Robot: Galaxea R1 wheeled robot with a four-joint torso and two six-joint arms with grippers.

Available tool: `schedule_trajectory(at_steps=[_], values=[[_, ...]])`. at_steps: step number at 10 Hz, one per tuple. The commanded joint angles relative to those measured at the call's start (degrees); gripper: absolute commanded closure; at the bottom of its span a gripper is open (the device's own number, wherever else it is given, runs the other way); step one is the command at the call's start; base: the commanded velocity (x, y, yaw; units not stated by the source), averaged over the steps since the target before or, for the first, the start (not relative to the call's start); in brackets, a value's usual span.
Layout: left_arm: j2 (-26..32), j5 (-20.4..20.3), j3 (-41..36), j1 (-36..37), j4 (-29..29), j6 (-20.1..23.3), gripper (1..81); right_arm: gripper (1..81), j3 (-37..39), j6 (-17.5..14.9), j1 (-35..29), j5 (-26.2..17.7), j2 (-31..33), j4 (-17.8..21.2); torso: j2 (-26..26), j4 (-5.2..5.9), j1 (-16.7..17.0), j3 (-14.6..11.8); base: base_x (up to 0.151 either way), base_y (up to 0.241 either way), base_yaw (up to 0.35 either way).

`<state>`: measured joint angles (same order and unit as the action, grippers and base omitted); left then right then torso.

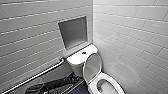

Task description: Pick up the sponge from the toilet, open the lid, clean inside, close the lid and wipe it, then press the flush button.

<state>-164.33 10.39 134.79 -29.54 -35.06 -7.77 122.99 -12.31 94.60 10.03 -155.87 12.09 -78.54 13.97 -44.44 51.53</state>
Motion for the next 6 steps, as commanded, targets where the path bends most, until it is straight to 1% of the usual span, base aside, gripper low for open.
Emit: schedule_trajectory(at_steps=[1,2,3,5,6], values=[[-0.6,-0.7,3.1,9.9,-7.0,-3.2,1.0,81.1,-2.2,0.1,1.3,-3.2,0.7,-0.6,0.0,0.00,0.0,0.0,0.000,0.000,0.000],[-1.5,-2.3,3.7,10.2,-8.2,-6.1,1.0,81.1,-2.6,0.1,1.6,-3.4,1.1,-0.8,0.0,0.00,0.0,0.0,0.000,0.000,0.000],[-2.1,-3.2,3.8,10.7,-8.1,-7.4,1.0,81.1,-3.6,0.0,2.1,-3.1,1.3,-0.9,0.0,0.00,0.0,0.0,0.000,0.000,0.000],[-4.4,-4.8,5.7,11.6,-8.2,-7.9,1.0,81.1,-4.9,0.0,2.7,-2.1,1.6,-1.0,0.0,0.00,0.0,0.0,0.000,0.000,0.000],[-7.0,-4.8,9.0,12.2,-8.2,-8.2,1.0,81.1,-5.9,0.1,2.7,-1.7,2.1,-0.8,0.0,0.00,0.0,0.0,0.000,0.000,0.000]])
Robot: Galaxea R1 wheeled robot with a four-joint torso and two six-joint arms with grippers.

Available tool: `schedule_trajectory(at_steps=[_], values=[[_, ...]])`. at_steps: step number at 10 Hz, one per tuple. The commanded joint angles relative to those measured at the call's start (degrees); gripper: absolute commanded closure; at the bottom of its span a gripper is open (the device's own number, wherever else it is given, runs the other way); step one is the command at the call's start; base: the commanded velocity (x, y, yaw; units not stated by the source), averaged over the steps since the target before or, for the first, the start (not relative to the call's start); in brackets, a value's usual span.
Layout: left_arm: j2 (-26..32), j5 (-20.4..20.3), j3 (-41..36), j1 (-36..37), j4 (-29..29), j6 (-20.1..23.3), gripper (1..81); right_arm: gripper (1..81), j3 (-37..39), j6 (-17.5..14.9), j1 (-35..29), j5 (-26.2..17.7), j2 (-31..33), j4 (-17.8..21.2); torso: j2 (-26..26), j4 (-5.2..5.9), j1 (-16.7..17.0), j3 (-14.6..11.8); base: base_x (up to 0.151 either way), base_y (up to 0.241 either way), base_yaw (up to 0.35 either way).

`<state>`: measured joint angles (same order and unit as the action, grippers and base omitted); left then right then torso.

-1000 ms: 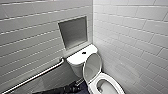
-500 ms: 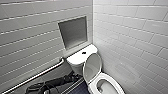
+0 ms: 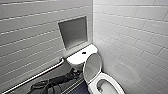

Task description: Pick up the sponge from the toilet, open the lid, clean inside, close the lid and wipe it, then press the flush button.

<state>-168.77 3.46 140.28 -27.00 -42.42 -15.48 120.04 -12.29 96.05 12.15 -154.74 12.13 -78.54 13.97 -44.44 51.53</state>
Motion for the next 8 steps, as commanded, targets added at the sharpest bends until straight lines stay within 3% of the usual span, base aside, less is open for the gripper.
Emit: schedule_trajectory(at_steps=[1,4,8], values=[[-4.5,2.4,5.8,9.8,-0.5,-0.5,1.0,81.1,-3.6,0.1,1.6,-3.6,1.4,-0.6,0.0,0.00,0.0,0.0,0.000,0.000,0.000],[-4.7,5.3,1.1,9.0,-0.1,-0.2,1.0,81.1,-3.7,0.2,1.1,-2.9,1.4,-0.4,0.0,0.00,0.0,0.0,0.000,0.000,0.000],[6.4,5.5,-19.6,5.5,2.8,1.9,1.0,81.1,-3.7,0.5,-0.9,-3.0,1.6,-0.4,0.0,0.00,0.0,0.0,0.000,0.000,0.000]])
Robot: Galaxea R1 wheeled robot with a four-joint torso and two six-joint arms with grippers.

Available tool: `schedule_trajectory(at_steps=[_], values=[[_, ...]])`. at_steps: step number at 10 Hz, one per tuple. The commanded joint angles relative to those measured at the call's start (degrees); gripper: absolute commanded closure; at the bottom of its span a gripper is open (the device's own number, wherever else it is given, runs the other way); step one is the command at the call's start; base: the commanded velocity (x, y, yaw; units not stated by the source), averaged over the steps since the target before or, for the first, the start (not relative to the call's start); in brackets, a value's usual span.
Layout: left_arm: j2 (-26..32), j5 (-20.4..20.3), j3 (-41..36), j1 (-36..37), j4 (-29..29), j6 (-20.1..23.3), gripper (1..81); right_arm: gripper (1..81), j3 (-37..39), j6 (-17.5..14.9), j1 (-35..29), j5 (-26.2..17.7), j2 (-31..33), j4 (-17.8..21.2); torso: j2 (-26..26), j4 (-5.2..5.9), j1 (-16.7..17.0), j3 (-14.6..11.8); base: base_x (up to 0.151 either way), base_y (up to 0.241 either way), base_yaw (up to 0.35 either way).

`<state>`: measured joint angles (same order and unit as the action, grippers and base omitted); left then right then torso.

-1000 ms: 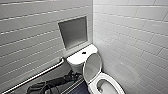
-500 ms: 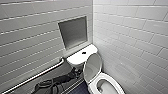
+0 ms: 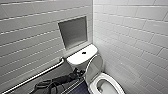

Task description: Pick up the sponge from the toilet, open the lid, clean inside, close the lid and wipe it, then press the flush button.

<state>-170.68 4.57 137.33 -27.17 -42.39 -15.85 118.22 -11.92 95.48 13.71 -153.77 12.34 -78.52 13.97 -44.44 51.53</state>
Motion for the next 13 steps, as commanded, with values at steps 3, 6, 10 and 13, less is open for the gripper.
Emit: schedule_trajectory(at_steps=[3,6,10,13], values=[[13.0,9.3,-19.0,2.3,12.9,2.6,1.0,81.1,-2.3,0.5,-1.5,-4.7,1.1,0.1,0.0,0.00,0.0,0.0,0.000,0.000,0.000],[22.4,22.4,-25.9,-9.4,35.5,7.7,1.0,81.1,-2.7,0.5,-2.9,-4.5,2.1,3.3,0.0,0.00,0.0,0.0,0.000,0.000,0.000],[29.8,23.5,-39.9,-21.6,39.6,18.7,1.0,81.1,-5.2,-0.1,-3.7,-4.1,2.7,1.9,0.0,0.00,0.0,0.0,0.000,0.000,0.000],[27.2,24.7,-34.5,-31.4,41.0,18.9,1.0,81.1,-7.4,2.9,-5.2,-2.6,4.7,3.8,0.0,-0.02,0.0,0.0,0.000,0.000,0.000]])
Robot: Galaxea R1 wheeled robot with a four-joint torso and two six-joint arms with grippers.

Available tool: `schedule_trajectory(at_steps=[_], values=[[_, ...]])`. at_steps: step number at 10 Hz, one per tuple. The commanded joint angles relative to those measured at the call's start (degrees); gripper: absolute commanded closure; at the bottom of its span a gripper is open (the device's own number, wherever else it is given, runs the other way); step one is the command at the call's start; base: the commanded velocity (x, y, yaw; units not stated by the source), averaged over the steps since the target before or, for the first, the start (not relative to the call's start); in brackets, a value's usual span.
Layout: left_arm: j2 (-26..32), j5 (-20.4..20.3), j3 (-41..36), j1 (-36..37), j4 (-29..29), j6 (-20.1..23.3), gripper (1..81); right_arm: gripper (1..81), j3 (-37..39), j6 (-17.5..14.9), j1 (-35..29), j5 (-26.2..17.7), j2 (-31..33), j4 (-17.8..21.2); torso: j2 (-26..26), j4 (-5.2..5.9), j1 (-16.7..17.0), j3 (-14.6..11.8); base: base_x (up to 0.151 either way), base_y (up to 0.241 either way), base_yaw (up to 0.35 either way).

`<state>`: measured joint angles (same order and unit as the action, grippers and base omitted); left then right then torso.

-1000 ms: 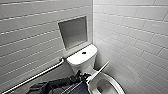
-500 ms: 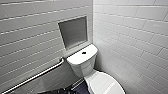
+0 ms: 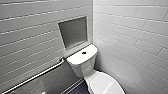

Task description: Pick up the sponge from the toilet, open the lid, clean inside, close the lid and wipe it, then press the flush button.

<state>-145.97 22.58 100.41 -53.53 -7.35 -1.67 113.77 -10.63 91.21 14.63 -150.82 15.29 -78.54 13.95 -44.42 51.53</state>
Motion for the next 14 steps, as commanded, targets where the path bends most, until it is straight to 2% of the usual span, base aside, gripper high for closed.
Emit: schedule_trajectory(at_steps=[1,2,4,7,10,11,13,14], values=[[2.6,8.9,3.7,-7.1,6.1,4.9,1.0,81.1,-5.7,4.4,-1.5,-3.3,4.1,0.9,0.0,0.00,0.0,0.0,0.000,0.000,0.000],[3.0,8.8,4.4,-9.2,6.1,5.3,1.0,81.1,-9.7,6.0,-1.9,-1.5,7.4,0.9,0.0,0.00,0.0,0.0,0.000,0.000,0.000],[3.0,8.5,5.2,-11.3,5.9,7.4,1.0,81.1,-20.0,6.3,-3.6,3.2,16.1,0.9,0.0,0.00,0.0,0.0,0.000,0.000,0.000],[0.9,7.8,7.7,-13.7,5.9,7.5,1.0,81.1,-36.1,6.9,-9.2,6.0,30.0,0.9,0.0,0.00,0.1,0.0,0.000,0.000,0.000],[1.5,-2.9,8.7,-19.1,6.3,7.6,1.0,81.1,-44.9,6.9,-15.2,5.9,38.3,1.7,0.0,0.00,0.1,0.0,0.000,0.000,0.000],[0.9,-3.8,10.1,-20.3,6.2,8.2,1.0,81.1,-47.1,6.9,-17.6,5.5,40.0,1.7,0.0,0.00,0.1,0.0,0.000,0.000,0.000],[-2.0,-4.6,14.6,-22.2,6.1,9.2,1.0,81.1,-50.1,6.8,-22.8,5.0,42.8,3.2,0.0,0.00,0.1,3.0,0.000,0.000,0.000],[-3.9,-4.7,17.1,-22.9,6.0,10.0,1.0,81.1,-51.5,6.9,-25.4,4.9,44.4,4.0,0.0,0.00,0.1,5.4,0.000,0.000,0.000]])
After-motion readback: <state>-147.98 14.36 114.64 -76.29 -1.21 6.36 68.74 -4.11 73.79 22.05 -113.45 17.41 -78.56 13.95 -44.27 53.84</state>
